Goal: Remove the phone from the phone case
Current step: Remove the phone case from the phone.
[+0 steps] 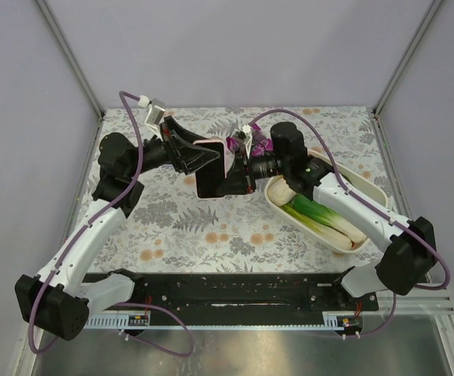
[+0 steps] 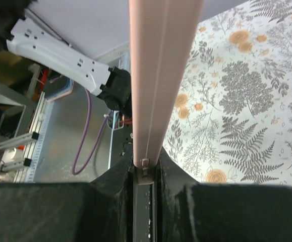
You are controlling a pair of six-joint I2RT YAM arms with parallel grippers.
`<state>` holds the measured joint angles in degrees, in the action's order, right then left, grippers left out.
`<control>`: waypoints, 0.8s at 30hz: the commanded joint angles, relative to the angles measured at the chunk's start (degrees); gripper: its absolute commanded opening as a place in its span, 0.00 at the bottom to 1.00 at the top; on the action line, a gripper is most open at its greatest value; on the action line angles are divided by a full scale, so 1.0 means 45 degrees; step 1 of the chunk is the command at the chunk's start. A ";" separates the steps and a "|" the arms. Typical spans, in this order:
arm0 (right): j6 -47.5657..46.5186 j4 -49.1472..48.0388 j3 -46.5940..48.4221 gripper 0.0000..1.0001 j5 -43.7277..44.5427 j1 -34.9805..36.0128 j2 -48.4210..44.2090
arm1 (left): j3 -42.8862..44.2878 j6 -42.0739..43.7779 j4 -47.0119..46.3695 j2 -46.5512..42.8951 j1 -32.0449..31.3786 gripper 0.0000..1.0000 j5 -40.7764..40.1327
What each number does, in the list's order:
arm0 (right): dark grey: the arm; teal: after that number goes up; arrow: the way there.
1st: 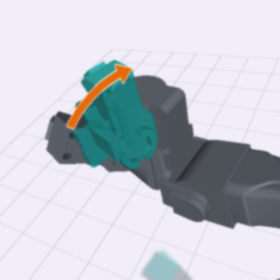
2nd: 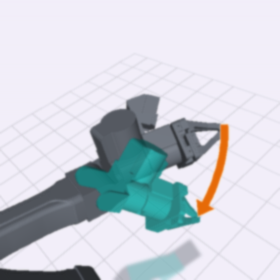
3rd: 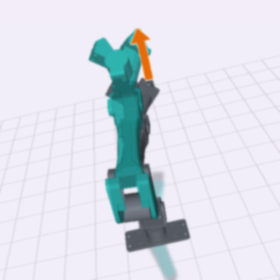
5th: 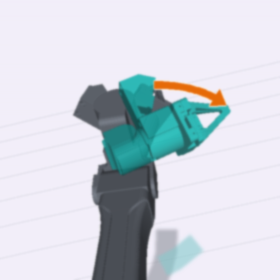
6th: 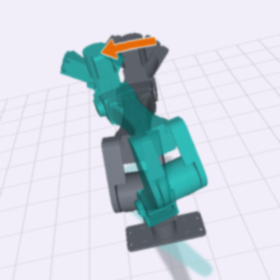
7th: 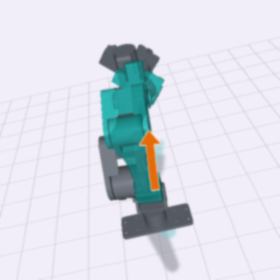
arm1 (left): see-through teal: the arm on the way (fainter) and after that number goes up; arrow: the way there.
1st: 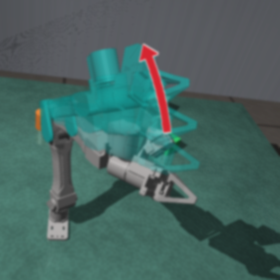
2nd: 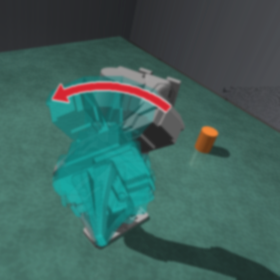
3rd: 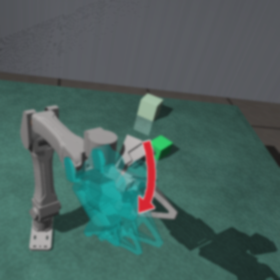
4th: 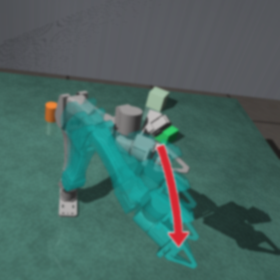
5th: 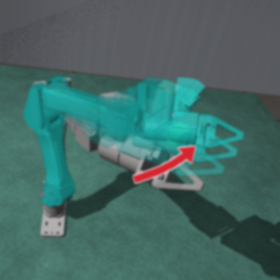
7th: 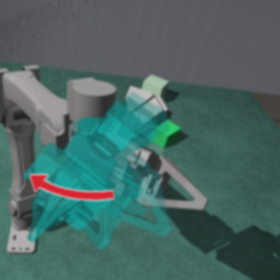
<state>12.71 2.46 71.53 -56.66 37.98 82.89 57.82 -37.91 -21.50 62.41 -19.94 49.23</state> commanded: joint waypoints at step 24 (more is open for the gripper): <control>-0.2280 0.1156 -0.0503 0.68 0.1284 0.0058 -0.1916 | 0.0023 -0.0322 -0.1176 -0.0334 -0.0295 0.00 0.0700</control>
<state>-1.72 14.24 70.39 -52.58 39.24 76.82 59.05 -30.89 -12.47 63.05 -23.14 52.34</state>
